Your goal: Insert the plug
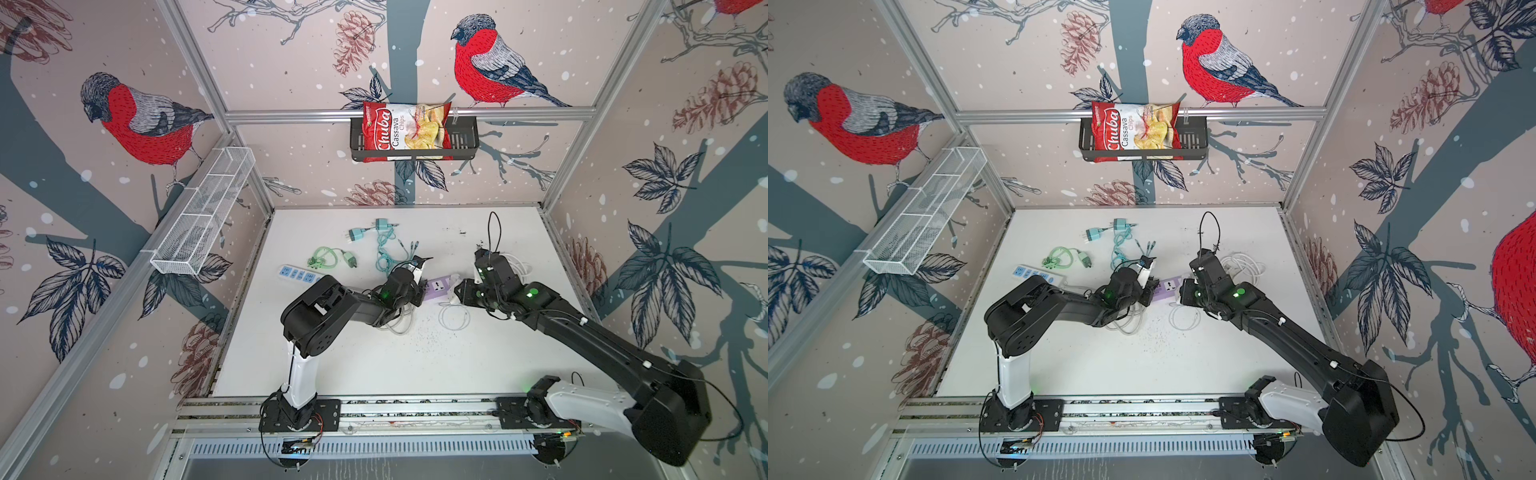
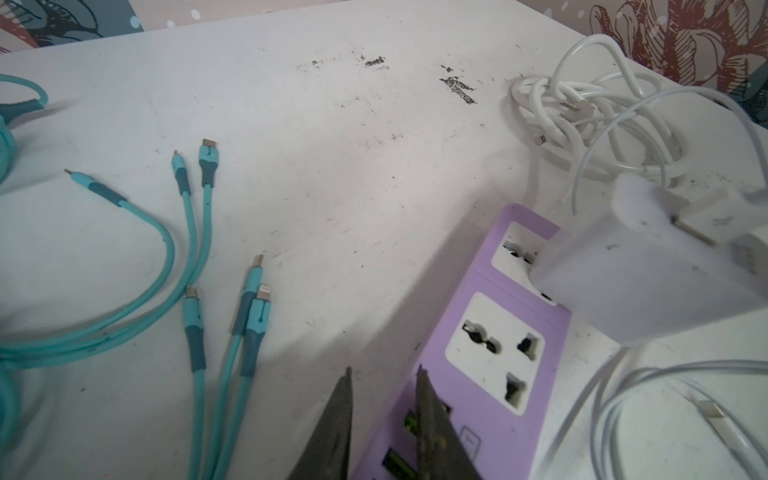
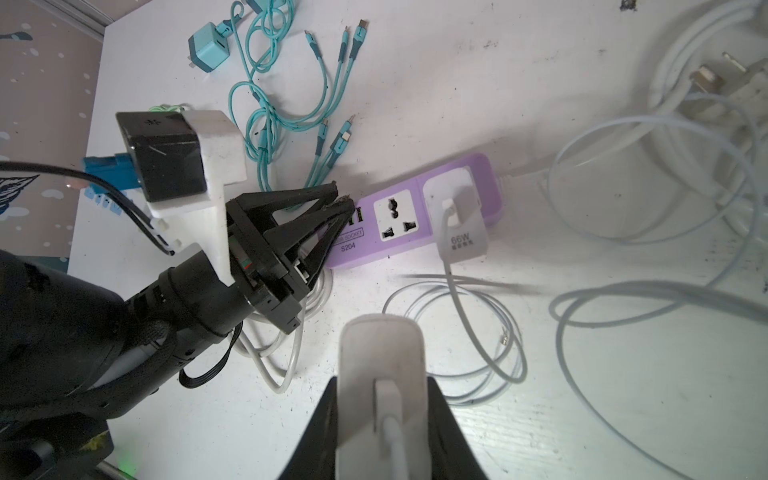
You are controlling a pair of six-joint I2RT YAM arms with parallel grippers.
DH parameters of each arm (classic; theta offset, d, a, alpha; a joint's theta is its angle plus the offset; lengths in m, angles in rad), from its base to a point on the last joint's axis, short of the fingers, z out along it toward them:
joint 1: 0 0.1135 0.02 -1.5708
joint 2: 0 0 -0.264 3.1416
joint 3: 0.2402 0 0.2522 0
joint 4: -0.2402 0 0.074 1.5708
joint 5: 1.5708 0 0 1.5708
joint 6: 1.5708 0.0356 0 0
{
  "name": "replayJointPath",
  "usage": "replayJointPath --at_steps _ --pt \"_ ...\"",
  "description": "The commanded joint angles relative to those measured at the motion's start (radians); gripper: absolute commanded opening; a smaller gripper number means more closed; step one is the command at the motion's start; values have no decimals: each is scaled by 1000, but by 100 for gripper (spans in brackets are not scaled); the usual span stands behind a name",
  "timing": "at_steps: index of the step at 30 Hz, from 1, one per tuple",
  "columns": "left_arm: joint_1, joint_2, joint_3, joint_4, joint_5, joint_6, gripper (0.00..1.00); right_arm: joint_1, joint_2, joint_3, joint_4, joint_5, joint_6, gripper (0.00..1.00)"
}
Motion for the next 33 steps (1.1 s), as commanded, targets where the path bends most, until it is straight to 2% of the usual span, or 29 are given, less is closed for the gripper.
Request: replayJointPath --at_steps 1,4,16,20,27,33 --pt "-3 -12 16 -118 144 -12 27 -2 -7 -4 4 25 23 8" --pt "-12 -27 12 -154 205 -44 26 -8 -7 -5 -3 28 37 8" --pt "-135 -71 -2 -293 292 -51 27 -55 -72 -84 -15 36 72 8" --pt "-154 -63 -14 -251 332 -101 27 -56 -112 -99 -65 67 91 9" --pt "-206 -37 -13 -173 329 -161 26 -49 -189 -139 -126 83 140 9" --pt "-210 -38 -21 -132 344 -187 26 -33 -217 -171 -160 97 175 9"
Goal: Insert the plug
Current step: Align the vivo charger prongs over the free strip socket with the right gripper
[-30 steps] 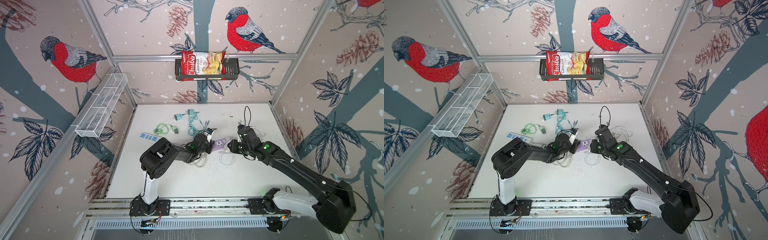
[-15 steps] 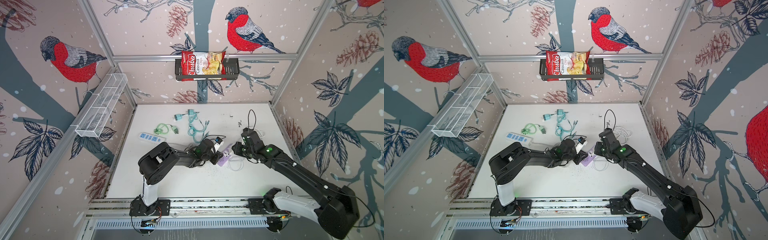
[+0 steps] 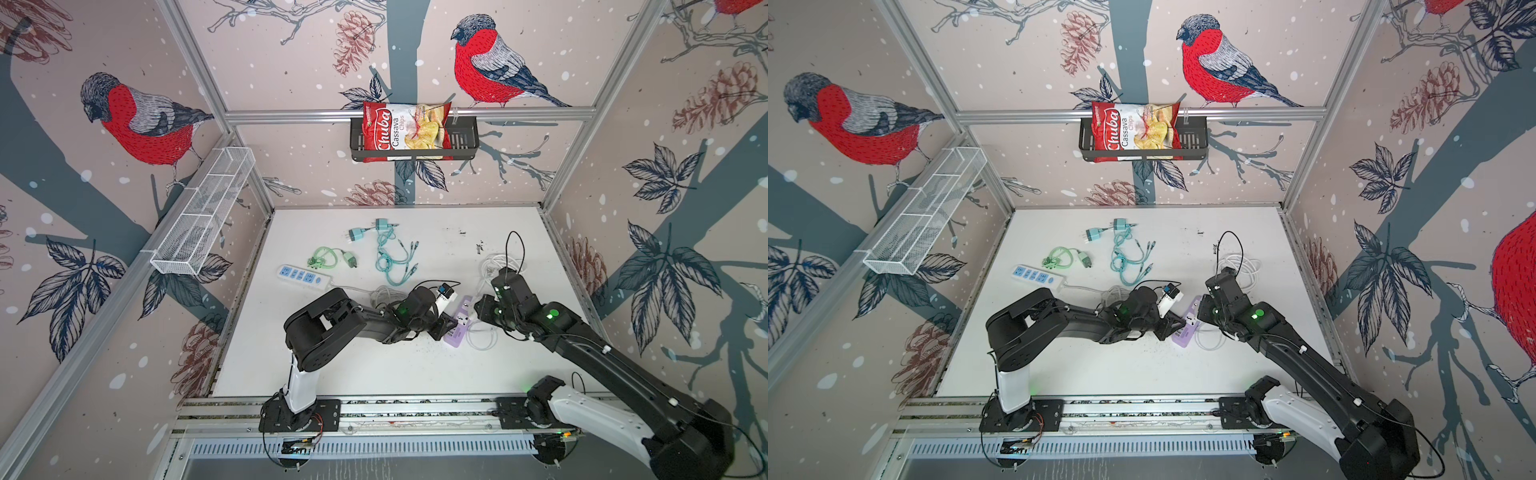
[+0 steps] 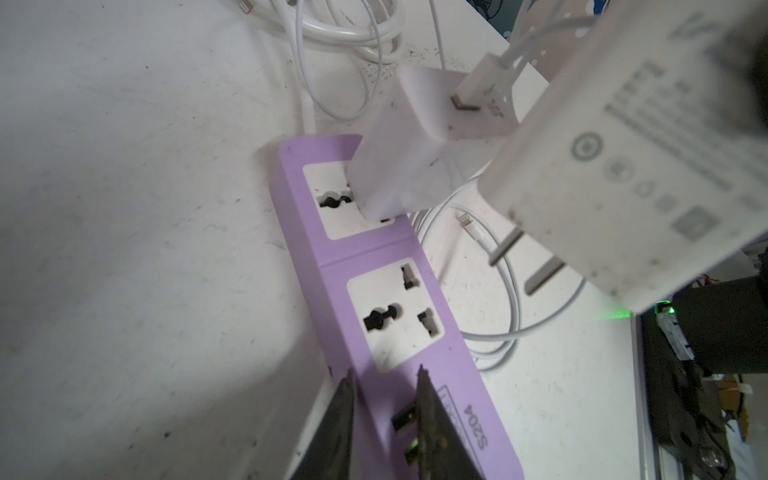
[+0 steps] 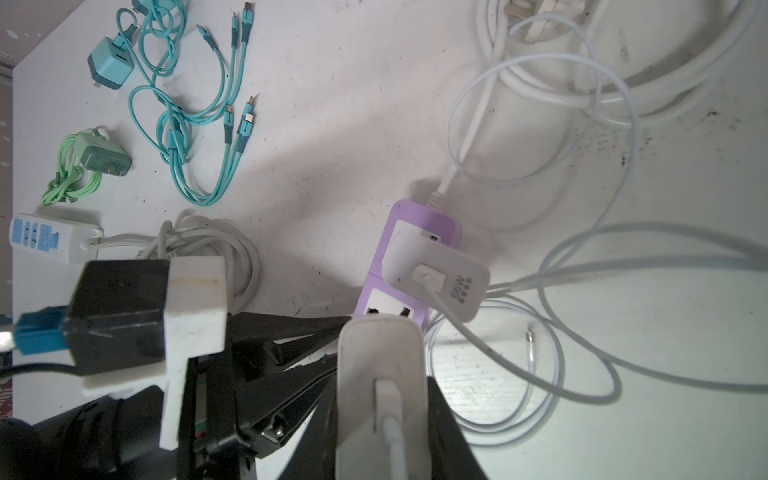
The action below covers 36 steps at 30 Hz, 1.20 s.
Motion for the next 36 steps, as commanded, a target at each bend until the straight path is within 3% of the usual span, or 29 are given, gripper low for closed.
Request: replayJointPath --at_steps 1,6,11,22,36 --pt "-3 -5 -14 6 38 -18 26 9 -11 -17 -33 35 48 9" --pt "-1 -40 -78 111 69 -39 29 32 -15 -37 -21 60 95 9" --pt "-1 -85 -94 81 46 -36 37 89 21 -17 -32 108 149 9" --pt "30 -333 -209 59 -7 -2 41 177 143 35 -77 224 275 11" --pt "63 -720 -373 -48 -284 55 45 244 248 82 -98 344 429 11"
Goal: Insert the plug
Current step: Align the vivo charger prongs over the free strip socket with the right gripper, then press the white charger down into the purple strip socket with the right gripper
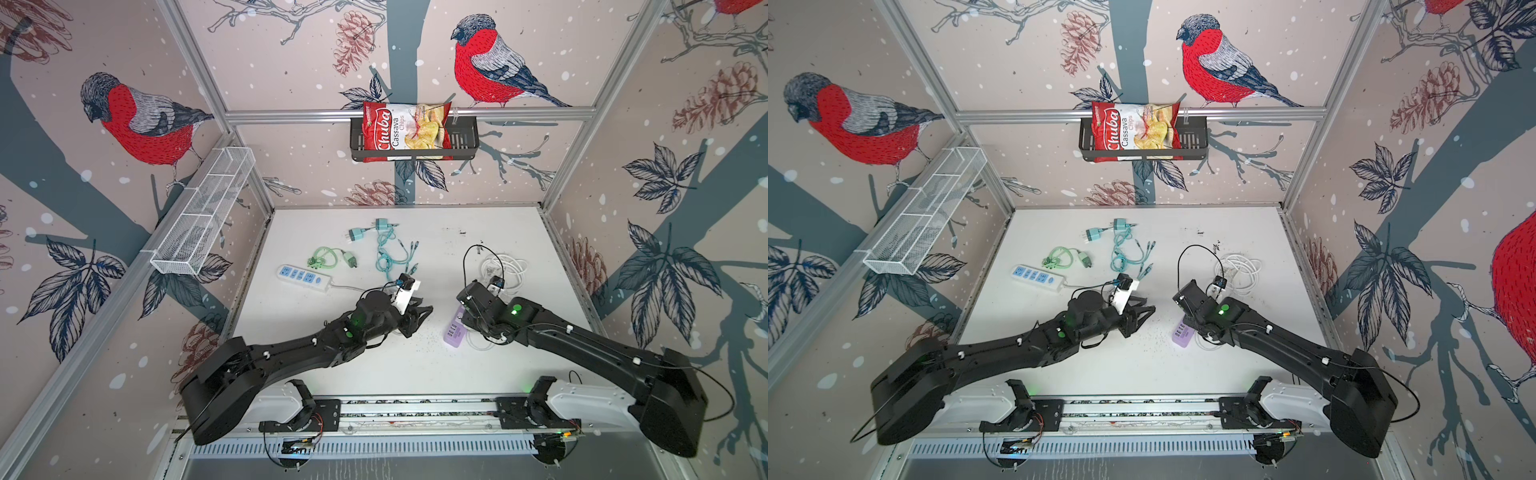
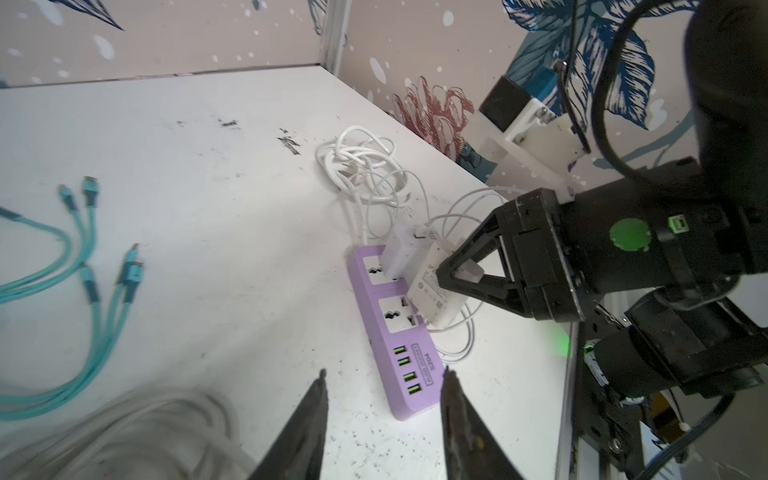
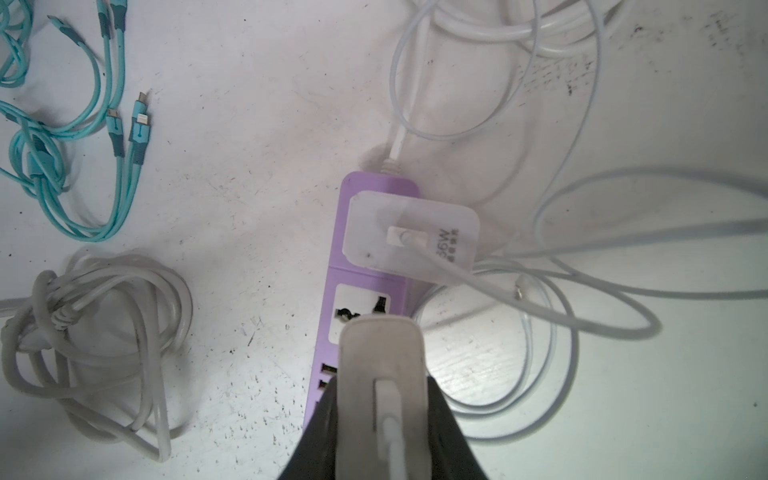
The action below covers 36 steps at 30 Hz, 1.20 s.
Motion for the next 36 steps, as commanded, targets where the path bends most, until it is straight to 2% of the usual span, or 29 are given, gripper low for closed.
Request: replayJointPath --at_steps 1,15,36 --pt "11 -51 -31 -15 -93 24 46 4 20 12 -19 63 44 11" --pt "34 -134 -62 -43 -136 30 46 6 68 42 -4 96 44 11" --pt "49 -158 -80 -39 -138 32 45 60 149 49 -20 104 99 11"
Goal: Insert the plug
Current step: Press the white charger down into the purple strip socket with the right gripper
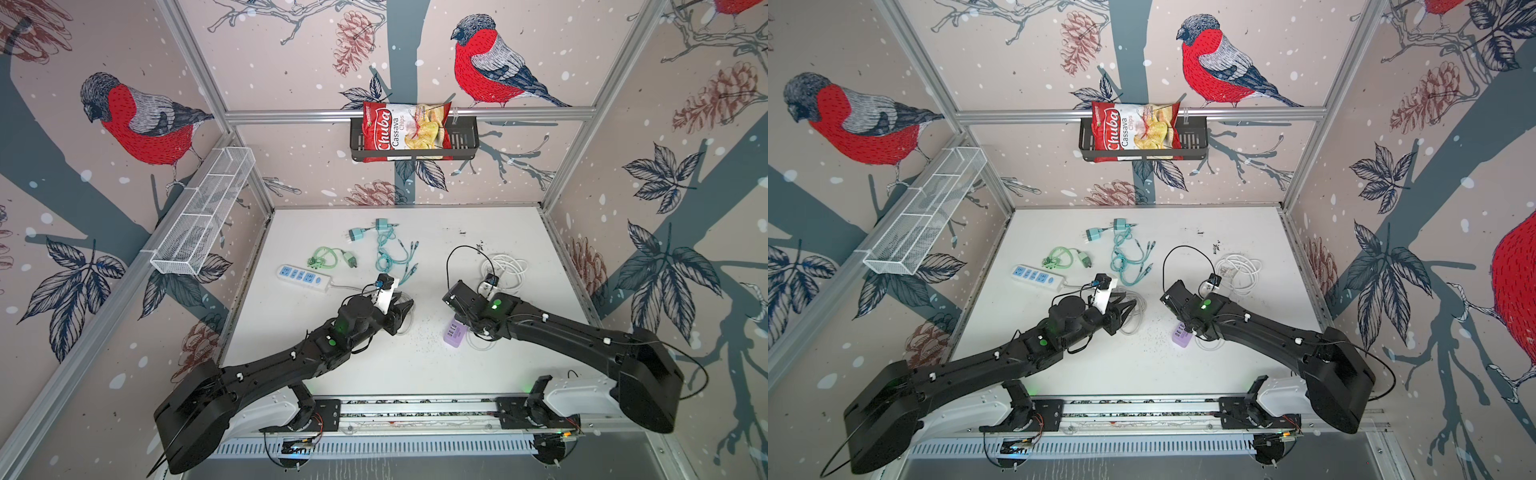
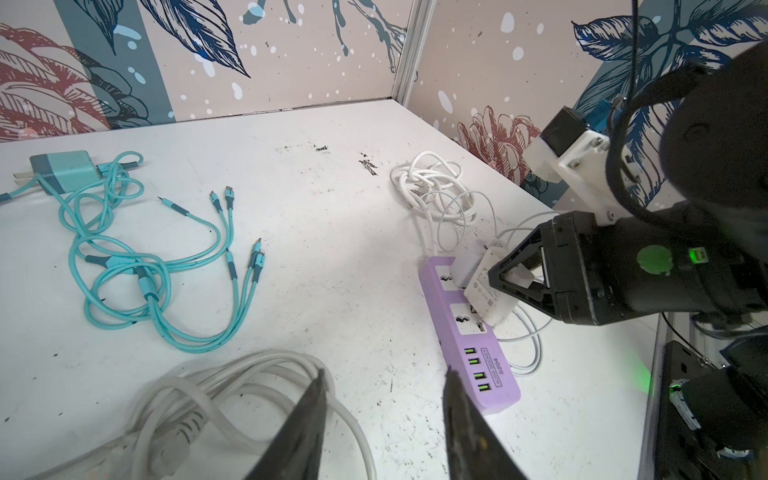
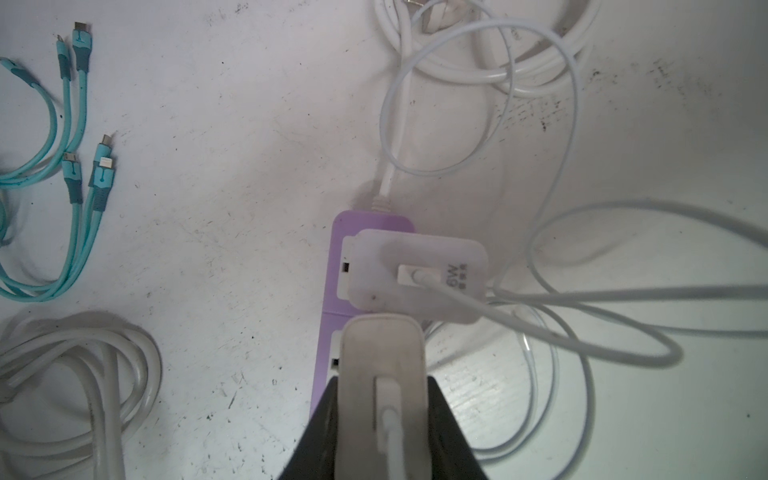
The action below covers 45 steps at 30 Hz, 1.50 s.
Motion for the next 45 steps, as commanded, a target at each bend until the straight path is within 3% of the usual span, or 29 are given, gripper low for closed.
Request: replayJointPath --at_steps 1,25,35,45 --pt "1 -8 0 15 0 8 46 14 6 -1 -32 -25 28 11" --pt "3 -63 -26 16 -2 8 45 142 165 42 -76 33 174 10" --pt "3 -79 -23 4 -24 4 45 153 219 -46 37 -24 175 10" --pt "3 -130 -21 -32 -103 -18 45 122 277 23 32 -15 108 10"
